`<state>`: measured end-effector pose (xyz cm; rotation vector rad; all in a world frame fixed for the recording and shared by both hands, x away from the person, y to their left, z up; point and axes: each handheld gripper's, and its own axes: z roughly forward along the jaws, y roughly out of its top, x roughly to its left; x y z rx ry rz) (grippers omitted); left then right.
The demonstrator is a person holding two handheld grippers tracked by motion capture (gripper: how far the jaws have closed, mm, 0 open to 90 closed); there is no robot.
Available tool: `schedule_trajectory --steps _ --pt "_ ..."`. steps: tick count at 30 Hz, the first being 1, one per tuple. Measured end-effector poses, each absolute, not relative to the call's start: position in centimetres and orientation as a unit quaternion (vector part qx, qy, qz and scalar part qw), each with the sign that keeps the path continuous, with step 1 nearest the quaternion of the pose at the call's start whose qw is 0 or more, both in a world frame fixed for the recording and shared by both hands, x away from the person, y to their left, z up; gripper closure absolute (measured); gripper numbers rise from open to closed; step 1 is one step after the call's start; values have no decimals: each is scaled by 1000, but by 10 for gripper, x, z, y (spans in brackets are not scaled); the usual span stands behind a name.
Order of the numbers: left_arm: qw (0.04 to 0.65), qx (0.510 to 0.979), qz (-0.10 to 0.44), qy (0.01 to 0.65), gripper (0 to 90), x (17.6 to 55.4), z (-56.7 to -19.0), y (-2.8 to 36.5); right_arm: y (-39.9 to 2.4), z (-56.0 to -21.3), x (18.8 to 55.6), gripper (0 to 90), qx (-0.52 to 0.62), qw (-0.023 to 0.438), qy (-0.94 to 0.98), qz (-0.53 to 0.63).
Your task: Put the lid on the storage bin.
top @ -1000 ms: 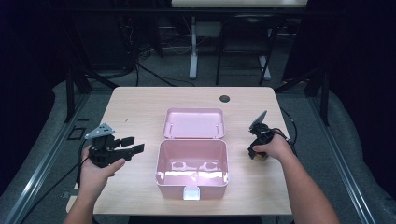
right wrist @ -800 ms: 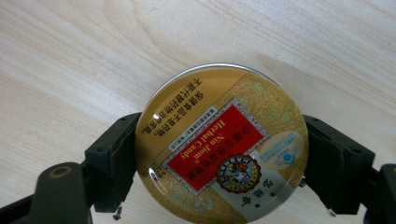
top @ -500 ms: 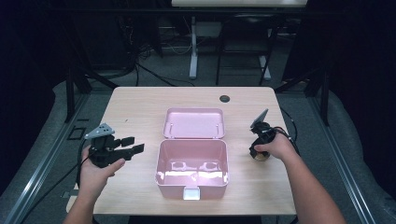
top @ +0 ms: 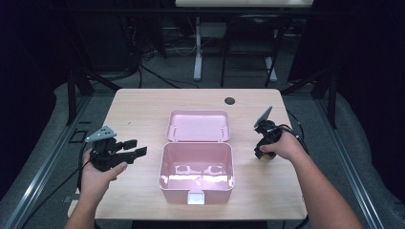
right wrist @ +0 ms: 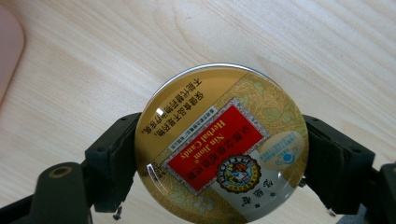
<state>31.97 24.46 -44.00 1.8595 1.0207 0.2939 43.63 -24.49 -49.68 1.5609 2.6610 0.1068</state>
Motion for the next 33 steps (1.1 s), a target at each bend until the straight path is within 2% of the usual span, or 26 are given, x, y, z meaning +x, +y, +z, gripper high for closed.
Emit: schedule_trajectory --steps 33 --pt "478 763 119 417 440 320 -440 246 -208 -440 420 195 435 34 899 37"
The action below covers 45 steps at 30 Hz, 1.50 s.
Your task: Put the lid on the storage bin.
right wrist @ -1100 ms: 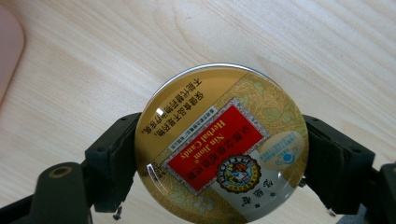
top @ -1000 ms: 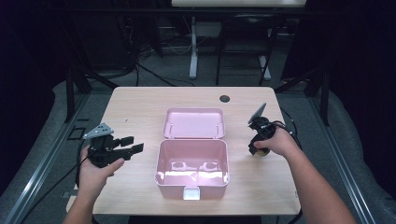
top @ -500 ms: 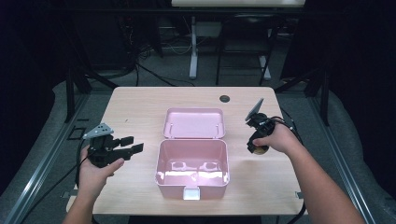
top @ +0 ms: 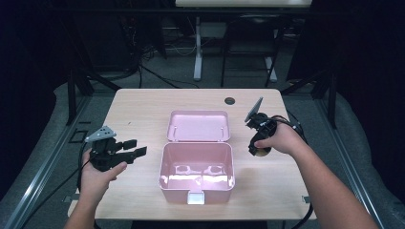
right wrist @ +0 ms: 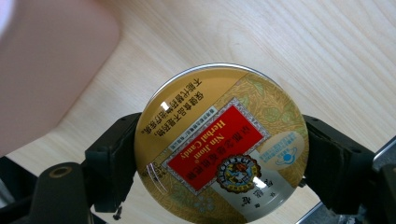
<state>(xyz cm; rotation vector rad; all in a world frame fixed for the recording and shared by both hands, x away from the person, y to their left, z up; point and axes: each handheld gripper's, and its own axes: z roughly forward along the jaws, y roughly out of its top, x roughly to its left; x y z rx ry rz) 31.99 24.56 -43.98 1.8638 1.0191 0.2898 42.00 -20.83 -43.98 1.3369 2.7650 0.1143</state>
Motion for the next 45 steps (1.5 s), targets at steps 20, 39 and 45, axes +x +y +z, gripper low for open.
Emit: schedule_trajectory --steps 20,39,45 --pt "477 763 118 420 440 320 -441 246 -182 -422 406 195 361 28 931 36" --pt "477 764 118 419 440 321 -442 245 -152 -414 379 195 186 21 981 51" --pt "477 763 117 420 440 321 -442 244 -147 -414 371 195 141 17 989 50"
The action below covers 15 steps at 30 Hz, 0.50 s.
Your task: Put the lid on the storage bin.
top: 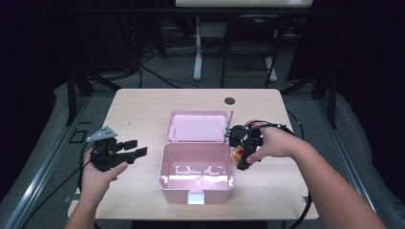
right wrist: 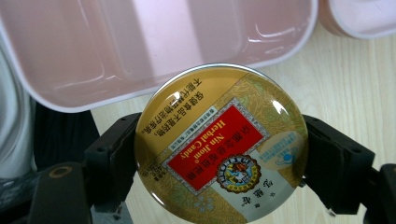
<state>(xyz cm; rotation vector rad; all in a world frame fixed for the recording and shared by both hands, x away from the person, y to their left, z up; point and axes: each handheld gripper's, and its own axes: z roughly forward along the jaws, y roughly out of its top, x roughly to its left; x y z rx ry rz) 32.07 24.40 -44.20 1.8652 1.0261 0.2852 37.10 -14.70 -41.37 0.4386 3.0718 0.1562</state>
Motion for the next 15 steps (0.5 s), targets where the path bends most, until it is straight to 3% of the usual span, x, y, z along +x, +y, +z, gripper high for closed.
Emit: schedule_trajectory --steps 15 --pt "476 763 117 420 440 321 -442 245 -126 -414 364 195 97 9 994 52"
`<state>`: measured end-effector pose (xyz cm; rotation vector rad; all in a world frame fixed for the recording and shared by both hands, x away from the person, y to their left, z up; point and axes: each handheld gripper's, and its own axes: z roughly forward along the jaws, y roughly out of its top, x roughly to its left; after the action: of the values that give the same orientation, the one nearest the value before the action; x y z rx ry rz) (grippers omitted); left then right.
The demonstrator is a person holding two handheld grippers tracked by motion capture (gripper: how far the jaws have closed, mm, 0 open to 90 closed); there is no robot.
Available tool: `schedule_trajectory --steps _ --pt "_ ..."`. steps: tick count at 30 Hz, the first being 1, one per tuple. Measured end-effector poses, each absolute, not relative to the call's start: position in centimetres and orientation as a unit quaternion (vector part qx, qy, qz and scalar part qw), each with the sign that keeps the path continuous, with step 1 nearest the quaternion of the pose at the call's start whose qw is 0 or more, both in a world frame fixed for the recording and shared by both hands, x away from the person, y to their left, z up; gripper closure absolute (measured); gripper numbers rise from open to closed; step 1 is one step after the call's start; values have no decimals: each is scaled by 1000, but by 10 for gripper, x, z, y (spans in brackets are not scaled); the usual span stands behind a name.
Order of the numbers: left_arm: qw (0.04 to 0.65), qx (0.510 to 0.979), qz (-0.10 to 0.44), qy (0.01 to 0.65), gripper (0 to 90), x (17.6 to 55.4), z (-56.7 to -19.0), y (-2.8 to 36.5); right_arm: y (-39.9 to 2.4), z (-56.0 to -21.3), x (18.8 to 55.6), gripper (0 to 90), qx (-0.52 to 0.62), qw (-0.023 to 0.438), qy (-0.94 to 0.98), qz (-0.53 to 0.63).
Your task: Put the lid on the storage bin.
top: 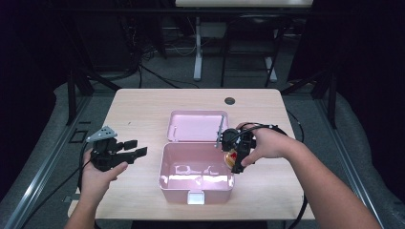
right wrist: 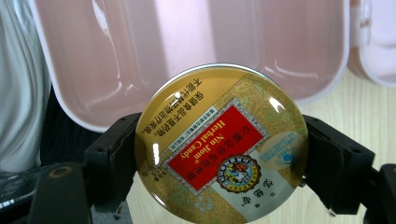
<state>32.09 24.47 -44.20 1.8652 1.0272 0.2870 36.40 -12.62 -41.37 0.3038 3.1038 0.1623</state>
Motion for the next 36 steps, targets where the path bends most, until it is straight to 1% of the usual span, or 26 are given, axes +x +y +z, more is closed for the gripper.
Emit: schedule_trajectory --steps 18,36 --pt "477 763 116 420 440 321 -442 246 -96 -416 360 195 68 7 996 54" --pt "478 762 117 422 440 321 -441 247 -80 -425 356 195 52 3 997 50"
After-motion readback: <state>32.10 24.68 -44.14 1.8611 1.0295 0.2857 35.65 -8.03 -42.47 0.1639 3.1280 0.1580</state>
